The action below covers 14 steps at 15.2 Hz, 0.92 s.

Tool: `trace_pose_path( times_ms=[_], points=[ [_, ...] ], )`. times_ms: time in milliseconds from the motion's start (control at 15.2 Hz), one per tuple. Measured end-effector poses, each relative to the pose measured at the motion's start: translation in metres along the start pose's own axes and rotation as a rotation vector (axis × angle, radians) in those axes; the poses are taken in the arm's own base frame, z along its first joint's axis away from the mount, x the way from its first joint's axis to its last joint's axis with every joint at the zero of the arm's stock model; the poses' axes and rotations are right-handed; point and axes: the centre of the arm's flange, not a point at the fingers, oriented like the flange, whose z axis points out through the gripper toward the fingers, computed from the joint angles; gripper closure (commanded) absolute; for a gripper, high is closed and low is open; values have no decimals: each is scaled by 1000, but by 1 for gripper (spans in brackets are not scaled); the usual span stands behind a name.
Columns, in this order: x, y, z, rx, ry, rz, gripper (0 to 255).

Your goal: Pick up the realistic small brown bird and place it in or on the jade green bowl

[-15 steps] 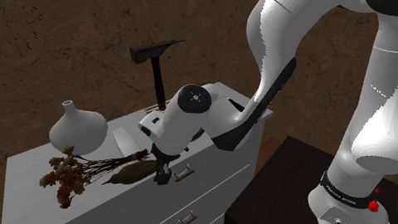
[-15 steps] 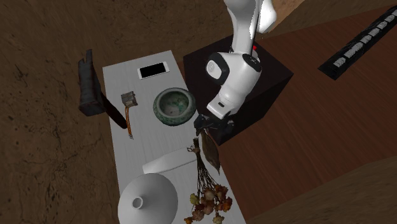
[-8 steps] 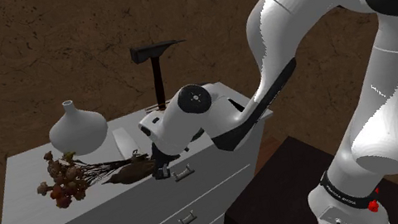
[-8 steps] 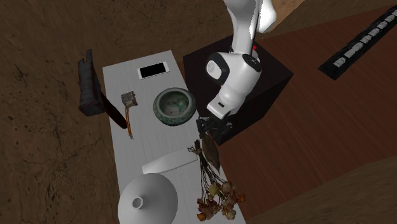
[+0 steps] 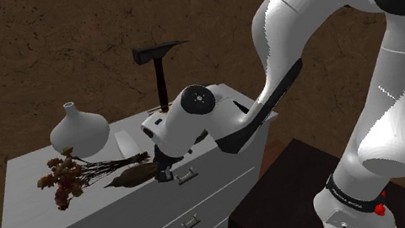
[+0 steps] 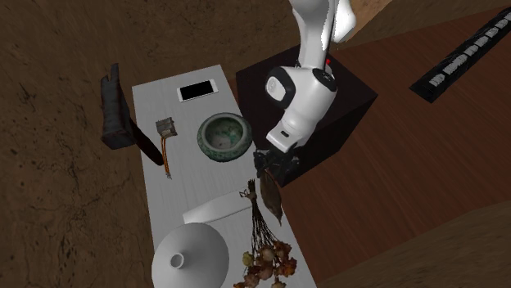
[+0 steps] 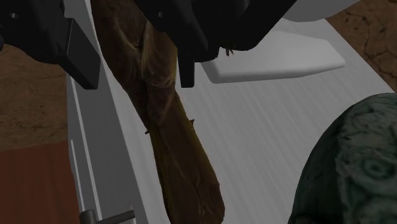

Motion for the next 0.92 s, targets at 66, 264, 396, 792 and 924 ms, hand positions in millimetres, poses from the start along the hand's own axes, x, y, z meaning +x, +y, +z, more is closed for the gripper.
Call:
trace_pose_path(
  times_ms=[66, 264, 396, 792, 924],
  points=[
    [1, 1, -3, 0, 0, 0, 255],
    [6, 7, -16, -1, 0, 0, 255],
    [9, 11, -24, 0, 0, 0, 255],
    [20, 22, -52, -1, 0, 0, 255],
    [22, 25, -62, -1, 0, 0, 255]
  ],
)
